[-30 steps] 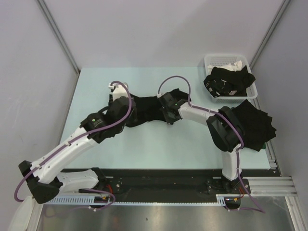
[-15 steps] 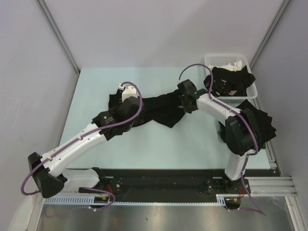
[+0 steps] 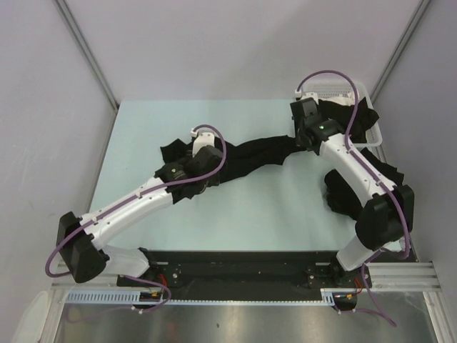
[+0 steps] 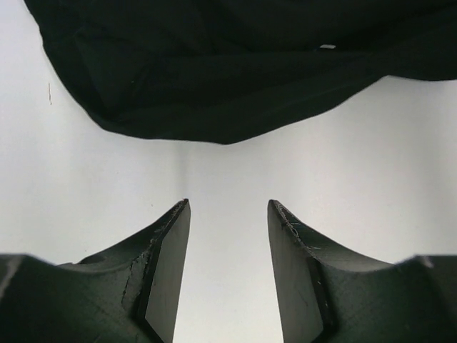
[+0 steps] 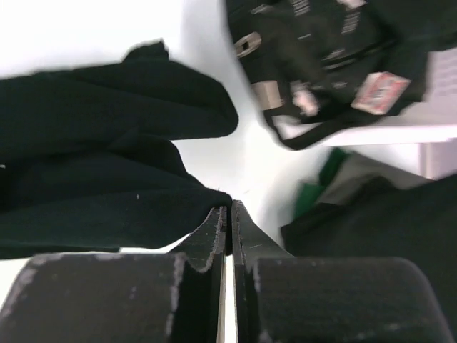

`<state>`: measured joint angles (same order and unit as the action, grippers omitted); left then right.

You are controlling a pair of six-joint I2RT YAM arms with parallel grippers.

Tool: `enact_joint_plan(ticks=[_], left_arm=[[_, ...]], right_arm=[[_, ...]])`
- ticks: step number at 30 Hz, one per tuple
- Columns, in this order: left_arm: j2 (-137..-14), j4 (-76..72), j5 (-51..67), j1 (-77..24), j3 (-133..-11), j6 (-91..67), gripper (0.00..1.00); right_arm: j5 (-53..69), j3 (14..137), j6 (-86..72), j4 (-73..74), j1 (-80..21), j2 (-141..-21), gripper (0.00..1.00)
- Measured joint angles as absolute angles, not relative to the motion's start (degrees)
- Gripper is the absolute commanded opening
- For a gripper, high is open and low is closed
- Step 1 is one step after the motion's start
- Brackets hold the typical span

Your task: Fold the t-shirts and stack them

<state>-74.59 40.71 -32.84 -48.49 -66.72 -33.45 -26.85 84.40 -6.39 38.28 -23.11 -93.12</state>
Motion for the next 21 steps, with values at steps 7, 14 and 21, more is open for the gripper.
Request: enact_joint_plan(ticks=[7,14,21], left_arm=[[-78.0,40.6,-33.9,-48.5,-66.8,-33.5,0.54],[-83.0,40.9,-35.6,-47.0,-70.1,-33.5,0.53],[-87.2,40.5,-36.4,-44.9,-73.0,-32.4,0.53]], right_arm=[[-30.0,84.9,-7.1,40.6,-20.4,-88.3,0.0],[-32.1,85.1,-9.5,46.5,-19.3,-85.0,0.0],[-32.5,89.6,-10.3,49.6,-20.1,-78.7,0.0]])
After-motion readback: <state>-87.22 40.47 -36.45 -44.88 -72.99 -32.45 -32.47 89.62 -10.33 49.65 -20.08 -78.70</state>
